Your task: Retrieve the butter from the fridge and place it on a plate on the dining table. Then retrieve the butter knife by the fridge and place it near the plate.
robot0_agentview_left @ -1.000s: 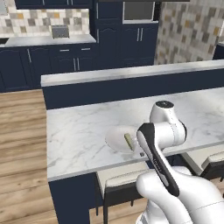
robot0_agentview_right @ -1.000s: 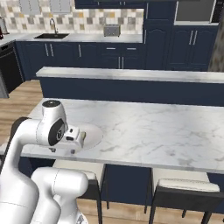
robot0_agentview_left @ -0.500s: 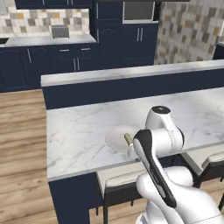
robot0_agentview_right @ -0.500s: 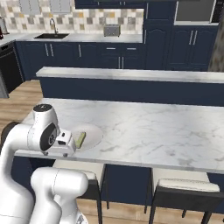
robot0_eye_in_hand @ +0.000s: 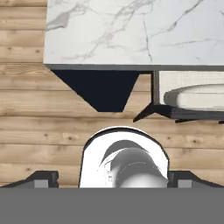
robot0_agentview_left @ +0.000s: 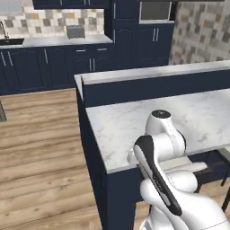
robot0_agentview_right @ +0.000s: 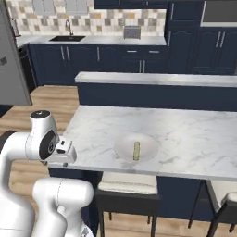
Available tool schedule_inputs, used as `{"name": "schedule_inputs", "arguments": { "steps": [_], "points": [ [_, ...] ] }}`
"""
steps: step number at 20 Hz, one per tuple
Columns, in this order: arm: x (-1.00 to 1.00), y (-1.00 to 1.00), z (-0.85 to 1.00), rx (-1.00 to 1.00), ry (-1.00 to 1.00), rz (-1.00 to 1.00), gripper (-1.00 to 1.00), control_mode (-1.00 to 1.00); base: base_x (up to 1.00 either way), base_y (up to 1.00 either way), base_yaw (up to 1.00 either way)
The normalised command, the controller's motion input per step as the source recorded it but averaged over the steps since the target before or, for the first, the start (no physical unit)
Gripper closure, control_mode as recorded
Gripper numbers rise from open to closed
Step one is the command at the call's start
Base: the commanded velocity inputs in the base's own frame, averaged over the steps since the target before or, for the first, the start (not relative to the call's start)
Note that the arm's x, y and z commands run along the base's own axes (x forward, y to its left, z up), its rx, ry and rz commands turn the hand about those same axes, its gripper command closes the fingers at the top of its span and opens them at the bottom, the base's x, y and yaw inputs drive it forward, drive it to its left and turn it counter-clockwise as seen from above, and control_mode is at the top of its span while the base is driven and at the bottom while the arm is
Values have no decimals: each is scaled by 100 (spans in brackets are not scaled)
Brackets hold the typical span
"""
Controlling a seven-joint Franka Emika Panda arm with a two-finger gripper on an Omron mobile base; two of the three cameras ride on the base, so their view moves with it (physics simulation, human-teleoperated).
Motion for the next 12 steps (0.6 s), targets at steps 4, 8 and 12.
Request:
{"name": "schedule_inputs", "arguments": {
  "steps": [4, 8, 12],
  "points": [
    [0, 0, 0, 0, 0, 0, -100, 100, -11, 100, -14],
    [0, 0, 0, 0, 0, 0, -100, 100, 1, 100, -16],
    [0, 0, 0, 0, 0, 0, -100, 100, 33, 100, -20]
  ]
}}
